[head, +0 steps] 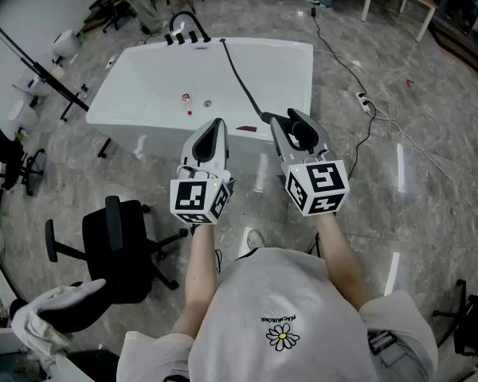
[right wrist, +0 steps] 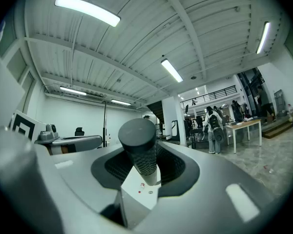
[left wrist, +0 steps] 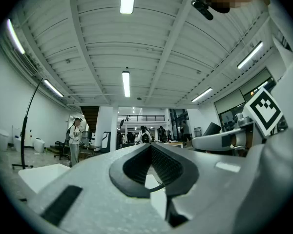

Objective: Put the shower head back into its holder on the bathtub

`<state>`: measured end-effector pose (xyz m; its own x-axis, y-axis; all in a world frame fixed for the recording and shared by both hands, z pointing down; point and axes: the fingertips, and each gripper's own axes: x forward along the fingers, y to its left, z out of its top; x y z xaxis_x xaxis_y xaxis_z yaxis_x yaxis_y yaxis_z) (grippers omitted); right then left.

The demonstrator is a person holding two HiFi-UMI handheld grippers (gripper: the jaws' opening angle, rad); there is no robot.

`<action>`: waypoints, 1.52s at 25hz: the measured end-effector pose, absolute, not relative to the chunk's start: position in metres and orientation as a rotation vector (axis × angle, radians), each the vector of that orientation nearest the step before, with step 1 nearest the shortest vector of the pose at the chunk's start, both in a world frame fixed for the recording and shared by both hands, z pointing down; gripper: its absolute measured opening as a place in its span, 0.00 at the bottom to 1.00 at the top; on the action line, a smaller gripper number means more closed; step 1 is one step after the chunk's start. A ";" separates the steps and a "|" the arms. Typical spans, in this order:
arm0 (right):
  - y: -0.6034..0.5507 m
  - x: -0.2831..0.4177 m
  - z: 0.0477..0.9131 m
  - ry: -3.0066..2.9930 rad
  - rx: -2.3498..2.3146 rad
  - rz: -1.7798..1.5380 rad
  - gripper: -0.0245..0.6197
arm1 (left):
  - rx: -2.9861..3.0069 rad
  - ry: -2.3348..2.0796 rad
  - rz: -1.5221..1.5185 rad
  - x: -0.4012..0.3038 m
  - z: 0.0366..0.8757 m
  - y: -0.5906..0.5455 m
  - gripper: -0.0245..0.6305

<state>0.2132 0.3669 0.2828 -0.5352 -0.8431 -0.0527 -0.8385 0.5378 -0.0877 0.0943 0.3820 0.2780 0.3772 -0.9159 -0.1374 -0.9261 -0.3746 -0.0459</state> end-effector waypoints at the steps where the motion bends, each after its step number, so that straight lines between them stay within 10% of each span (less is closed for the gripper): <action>1: 0.366 0.212 0.284 2.676 -1.470 -0.080 0.25 | -2.511 1.688 0.136 0.093 0.279 0.381 0.04; 38: 0.262 0.123 0.336 2.723 -1.526 -0.367 0.25 | -2.592 1.941 0.124 -0.047 0.379 0.328 0.04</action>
